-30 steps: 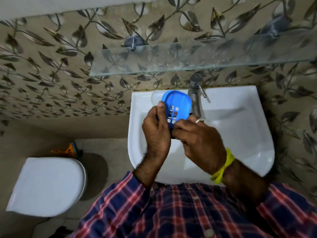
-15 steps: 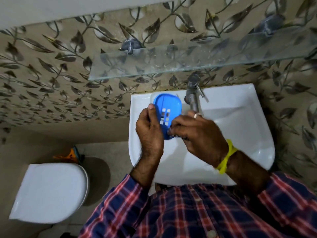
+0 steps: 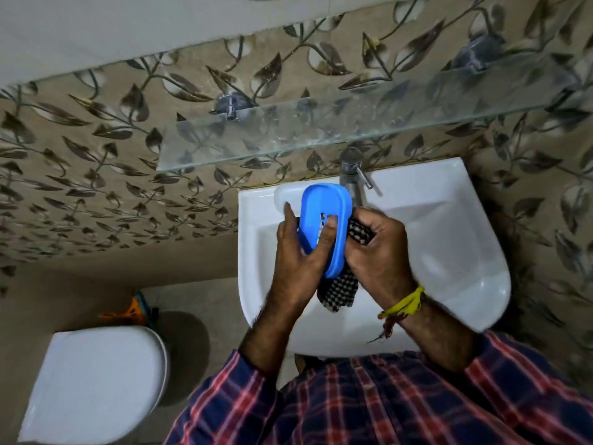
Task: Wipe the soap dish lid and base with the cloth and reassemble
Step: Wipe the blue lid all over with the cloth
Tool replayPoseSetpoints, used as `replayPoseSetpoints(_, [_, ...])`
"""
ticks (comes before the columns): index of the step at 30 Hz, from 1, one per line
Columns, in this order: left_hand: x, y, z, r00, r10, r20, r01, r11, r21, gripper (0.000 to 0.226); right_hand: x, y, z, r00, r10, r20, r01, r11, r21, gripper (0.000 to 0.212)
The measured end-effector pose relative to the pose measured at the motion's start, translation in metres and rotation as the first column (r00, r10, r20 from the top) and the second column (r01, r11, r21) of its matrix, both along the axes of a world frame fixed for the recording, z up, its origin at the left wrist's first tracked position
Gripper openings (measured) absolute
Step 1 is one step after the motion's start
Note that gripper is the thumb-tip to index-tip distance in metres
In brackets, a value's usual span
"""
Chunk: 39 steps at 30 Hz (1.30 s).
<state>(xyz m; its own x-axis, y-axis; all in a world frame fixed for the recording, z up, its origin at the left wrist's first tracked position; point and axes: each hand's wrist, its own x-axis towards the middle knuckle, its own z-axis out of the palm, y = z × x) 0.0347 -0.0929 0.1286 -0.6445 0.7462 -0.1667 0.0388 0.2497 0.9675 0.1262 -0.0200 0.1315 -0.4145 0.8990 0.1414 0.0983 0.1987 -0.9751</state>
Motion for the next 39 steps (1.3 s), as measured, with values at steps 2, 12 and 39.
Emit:
replayPoseSetpoints(2, [0.001,-0.001,0.003,0.993,-0.038,-0.115,0.032,0.998,-0.054,0.083,-0.002,-0.003,0.002,0.998,-0.022,0.055,0.014,0.99,0.138,0.013])
replayPoseSetpoints(12, [0.001,-0.007,0.006,0.973,-0.105,0.205,0.099,0.994,0.041,0.063,0.003,0.001,0.01,0.992,-0.072,0.104,0.049,0.975,0.216,0.025])
replayPoseSetpoints(39, [0.013,-0.036,-0.015,0.923,0.282,-0.261,-0.223,0.946,0.236,0.008,0.007,0.0,0.008,0.963,0.121,0.241,-0.228,0.844,0.486,0.049])
